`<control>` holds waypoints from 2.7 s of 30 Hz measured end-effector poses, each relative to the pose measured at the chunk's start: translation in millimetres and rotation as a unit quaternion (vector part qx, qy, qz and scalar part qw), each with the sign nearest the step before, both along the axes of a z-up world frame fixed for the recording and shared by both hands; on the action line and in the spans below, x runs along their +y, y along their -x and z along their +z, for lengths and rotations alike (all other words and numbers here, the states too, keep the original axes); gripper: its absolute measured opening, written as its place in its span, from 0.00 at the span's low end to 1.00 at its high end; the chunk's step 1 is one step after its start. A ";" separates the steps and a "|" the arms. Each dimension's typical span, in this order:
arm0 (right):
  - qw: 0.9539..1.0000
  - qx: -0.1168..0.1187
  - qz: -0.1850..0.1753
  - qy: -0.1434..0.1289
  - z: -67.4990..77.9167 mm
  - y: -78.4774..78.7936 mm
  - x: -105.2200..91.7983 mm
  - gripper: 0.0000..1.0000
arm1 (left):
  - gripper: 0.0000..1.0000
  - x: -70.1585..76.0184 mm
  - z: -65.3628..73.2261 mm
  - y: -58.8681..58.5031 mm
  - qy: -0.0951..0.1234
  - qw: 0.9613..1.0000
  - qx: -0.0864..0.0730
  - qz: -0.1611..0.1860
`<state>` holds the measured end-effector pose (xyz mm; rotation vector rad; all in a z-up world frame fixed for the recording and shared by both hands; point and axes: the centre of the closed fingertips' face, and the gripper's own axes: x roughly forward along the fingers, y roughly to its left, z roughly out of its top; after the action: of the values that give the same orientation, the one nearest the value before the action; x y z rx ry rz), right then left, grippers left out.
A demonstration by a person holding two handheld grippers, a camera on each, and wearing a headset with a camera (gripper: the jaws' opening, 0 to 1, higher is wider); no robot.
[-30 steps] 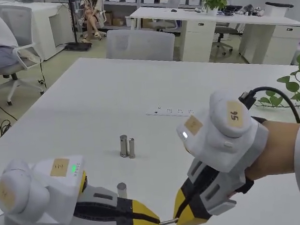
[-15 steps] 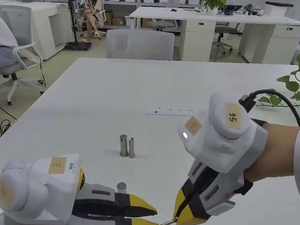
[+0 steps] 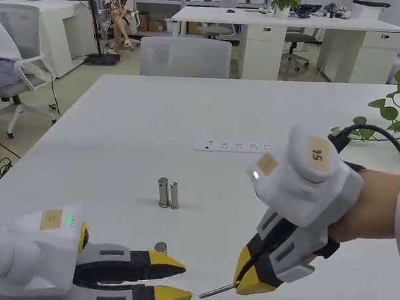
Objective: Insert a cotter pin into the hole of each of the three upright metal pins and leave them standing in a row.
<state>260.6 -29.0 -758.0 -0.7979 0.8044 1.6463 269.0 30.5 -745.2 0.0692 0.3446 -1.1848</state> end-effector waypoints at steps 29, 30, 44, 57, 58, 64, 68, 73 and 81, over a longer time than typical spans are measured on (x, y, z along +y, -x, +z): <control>0.997 0.009 -0.068 -0.035 1.5 -28.0 -1.6 0.02 | 0.32 56.2 -74.5 -72.7 -0.069 0.995 0.005 0.077; 0.997 0.010 -0.069 -0.035 1.4 -28.7 -1.5 0.02 | 0.32 55.9 -76.2 -73.9 -0.071 0.995 0.003 0.074; 0.996 0.022 -0.080 -0.030 -2.9 -36.7 0.7 0.02 | 0.26 43.1 -89.5 -87.4 -0.087 0.996 -0.025 0.018; 0.996 0.029 -0.085 -0.024 -4.9 -36.2 -0.1 0.02 | 0.13 28.0 -98.0 -86.1 -0.102 0.993 -0.051 -0.028; 0.996 0.029 -0.085 -0.024 -5.3 -36.3 0.0 0.02 | 0.12 28.0 -98.6 -85.7 -0.100 0.993 -0.047 -0.027; 0.995 0.027 -0.089 -0.030 -5.1 -39.9 4.2 0.02 | 0.12 28.8 -98.2 -86.8 -0.092 0.995 -0.031 0.000; 0.995 0.024 -0.096 -0.034 -7.1 -43.5 8.5 0.02 | 0.11 29.2 -97.8 -87.0 -0.084 0.996 -0.025 0.025; 0.994 0.017 -0.105 -0.036 -12.0 -50.1 16.1 0.02 | 0.11 29.5 -97.9 -88.1 -0.078 0.996 -0.016 0.049; 0.991 0.004 -0.126 -0.054 -18.1 -67.0 32.2 0.02 | 0.11 29.4 -97.8 -85.8 -0.071 0.995 -0.014 0.067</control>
<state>327.5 3.2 -776.1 -0.5885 0.7820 1.4538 354.8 59.9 -843.1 0.1841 0.4019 -1.0242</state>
